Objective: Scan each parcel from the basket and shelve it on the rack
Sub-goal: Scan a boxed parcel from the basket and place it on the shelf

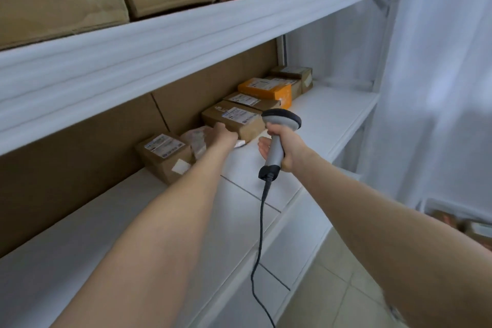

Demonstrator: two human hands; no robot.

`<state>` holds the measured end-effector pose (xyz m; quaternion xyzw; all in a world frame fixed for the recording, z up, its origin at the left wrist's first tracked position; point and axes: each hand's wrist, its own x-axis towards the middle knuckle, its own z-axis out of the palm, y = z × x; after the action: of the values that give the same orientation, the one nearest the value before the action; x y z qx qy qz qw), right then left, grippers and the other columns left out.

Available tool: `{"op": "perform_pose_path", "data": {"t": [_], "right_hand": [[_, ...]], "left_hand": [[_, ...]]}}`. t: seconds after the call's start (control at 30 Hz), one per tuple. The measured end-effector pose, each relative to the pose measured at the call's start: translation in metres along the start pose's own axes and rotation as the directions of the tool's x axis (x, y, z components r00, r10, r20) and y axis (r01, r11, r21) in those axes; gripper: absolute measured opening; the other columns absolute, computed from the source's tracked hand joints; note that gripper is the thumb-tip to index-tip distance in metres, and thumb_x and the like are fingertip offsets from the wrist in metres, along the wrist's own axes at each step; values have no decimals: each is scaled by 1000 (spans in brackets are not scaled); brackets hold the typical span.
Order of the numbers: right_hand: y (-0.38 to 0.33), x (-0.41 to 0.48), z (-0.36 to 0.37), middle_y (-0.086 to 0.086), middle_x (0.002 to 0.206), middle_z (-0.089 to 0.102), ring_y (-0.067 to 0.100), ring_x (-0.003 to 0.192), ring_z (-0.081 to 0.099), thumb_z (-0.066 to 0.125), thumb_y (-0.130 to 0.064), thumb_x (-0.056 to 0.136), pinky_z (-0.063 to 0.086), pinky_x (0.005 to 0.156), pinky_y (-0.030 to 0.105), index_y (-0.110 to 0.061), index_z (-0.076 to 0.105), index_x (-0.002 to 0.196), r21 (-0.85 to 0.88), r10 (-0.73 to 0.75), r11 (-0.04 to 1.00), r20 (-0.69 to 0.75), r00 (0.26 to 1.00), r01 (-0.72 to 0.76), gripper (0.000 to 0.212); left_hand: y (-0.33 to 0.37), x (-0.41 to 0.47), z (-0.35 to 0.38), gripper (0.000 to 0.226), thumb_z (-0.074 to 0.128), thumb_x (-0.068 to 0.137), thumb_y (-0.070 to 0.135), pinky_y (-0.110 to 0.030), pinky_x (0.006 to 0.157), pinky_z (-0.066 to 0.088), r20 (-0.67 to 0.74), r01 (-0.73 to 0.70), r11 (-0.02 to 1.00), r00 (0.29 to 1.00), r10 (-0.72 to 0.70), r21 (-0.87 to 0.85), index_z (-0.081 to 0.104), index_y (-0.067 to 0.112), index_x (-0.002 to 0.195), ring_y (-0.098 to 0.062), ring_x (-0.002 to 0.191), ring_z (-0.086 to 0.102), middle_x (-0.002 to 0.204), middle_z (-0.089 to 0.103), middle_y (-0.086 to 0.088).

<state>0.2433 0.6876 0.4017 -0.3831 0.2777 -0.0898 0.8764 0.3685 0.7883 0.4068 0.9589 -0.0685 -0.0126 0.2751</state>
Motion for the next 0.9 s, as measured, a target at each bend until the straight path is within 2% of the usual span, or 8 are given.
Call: {"op": "perform_pose_path", "data": {"t": [0.1,0.2,0.33,0.5,0.57,0.67,0.9], "right_hand": [[-18,-24,-46,9,78,66,17,64,63,62,-17,91,56,61,29,-9,59,101,38,-60,997,-69,996,63,13],[-36,-58,-104,3,76,65,16,66,61,61,-19,92,51,65,33,-15,61,95,81,-93,991,-159,983,107,5],[-52,-110,-189,0,69,56,14,62,54,62,-21,90,48,68,35,-16,59,85,214,-90,966,-253,963,147,8],[-58,-171,-290,-1,63,48,12,56,46,59,-17,91,45,67,30,-14,54,79,373,-77,901,-365,928,221,13],[-58,-190,-328,-1,62,48,13,55,46,59,-17,90,45,64,30,-14,53,78,410,-67,878,-404,912,246,14],[-56,-212,-385,-1,64,50,13,57,47,60,-18,89,46,64,30,-14,54,80,451,-43,849,-459,888,275,11],[-63,-230,-491,0,63,49,13,54,47,58,-16,89,45,59,30,-13,54,80,498,-27,782,-573,819,375,10]], "left_hand": [[45,-31,25,48,52,92,28,-37,100,41,69,-117,992,990,121,-50,47,11,137,-33,125,46,139,45,-17],[94,-76,56,49,54,91,25,-37,103,39,134,-194,980,971,199,-51,45,12,138,-32,130,41,143,42,-14],[157,-153,104,54,52,90,17,-36,96,45,288,-239,962,920,267,-131,38,12,142,-36,120,47,143,28,-17],[220,-250,169,51,57,89,23,-32,93,44,384,-356,923,839,385,-147,45,12,137,-32,118,51,141,34,-16],[237,-285,198,49,57,89,23,-31,97,44,428,-378,912,806,408,-158,46,10,135,-30,120,49,143,34,-17],[258,-330,238,51,54,91,20,-37,105,40,496,-402,905,764,414,-136,42,9,139,-34,126,44,149,24,-19],[301,-393,324,51,53,92,17,-36,103,39,619,-456,878,651,439,-143,40,10,141,-34,122,46,146,26,-17]]}}
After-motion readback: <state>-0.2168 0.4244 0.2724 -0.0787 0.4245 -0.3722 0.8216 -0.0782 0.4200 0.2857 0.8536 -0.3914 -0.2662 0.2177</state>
